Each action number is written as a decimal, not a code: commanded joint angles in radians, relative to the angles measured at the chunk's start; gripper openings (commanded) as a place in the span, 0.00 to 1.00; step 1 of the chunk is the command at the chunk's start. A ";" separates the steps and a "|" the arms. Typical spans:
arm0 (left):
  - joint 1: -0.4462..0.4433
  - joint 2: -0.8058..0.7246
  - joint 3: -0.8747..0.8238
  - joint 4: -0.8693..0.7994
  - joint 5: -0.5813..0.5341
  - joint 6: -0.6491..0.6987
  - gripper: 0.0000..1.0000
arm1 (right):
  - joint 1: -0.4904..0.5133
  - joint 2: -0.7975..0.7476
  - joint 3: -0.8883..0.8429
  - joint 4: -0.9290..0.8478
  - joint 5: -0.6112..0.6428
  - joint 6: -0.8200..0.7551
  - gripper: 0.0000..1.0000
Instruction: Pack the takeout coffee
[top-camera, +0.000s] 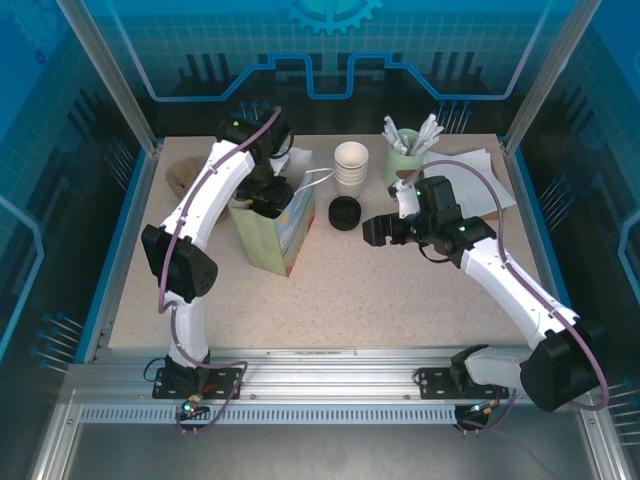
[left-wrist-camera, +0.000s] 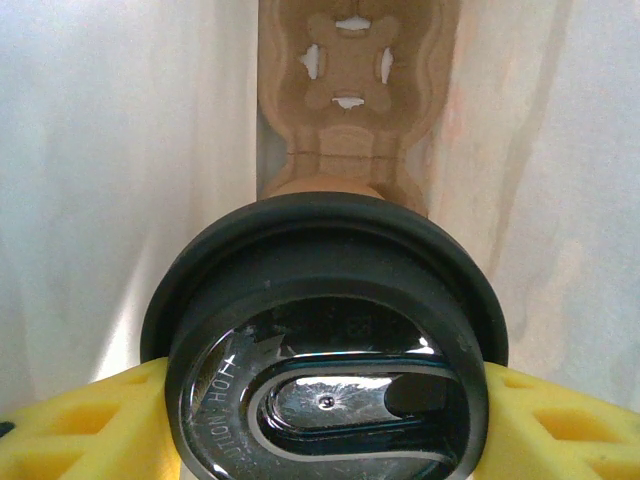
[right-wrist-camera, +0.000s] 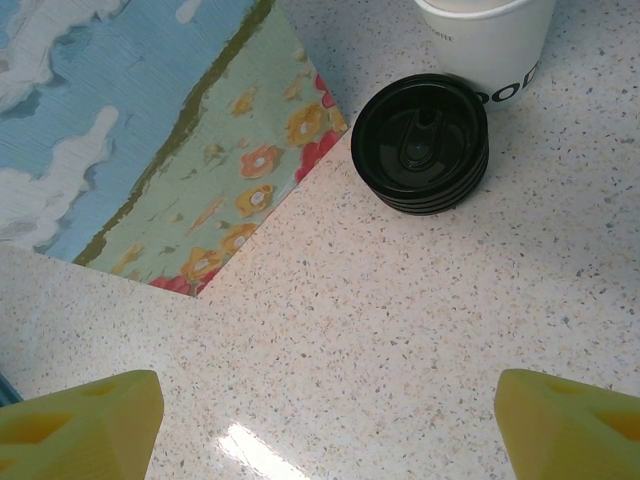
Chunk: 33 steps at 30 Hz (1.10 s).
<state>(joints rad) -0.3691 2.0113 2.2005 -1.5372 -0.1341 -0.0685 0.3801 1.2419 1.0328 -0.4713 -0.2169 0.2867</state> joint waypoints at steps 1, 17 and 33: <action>0.012 0.007 -0.029 0.017 0.008 -0.019 0.44 | 0.016 0.010 -0.002 -0.003 -0.016 -0.017 0.87; 0.018 0.001 -0.090 0.052 0.005 0.000 0.44 | 0.054 0.019 -0.001 0.004 -0.019 -0.046 0.88; 0.019 -0.002 -0.143 0.105 0.032 -0.011 0.44 | 0.061 0.034 0.004 0.002 -0.008 -0.046 0.88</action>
<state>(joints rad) -0.3626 2.0113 2.0720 -1.4452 -0.1329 -0.0731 0.4259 1.2636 1.0328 -0.4713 -0.2237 0.2562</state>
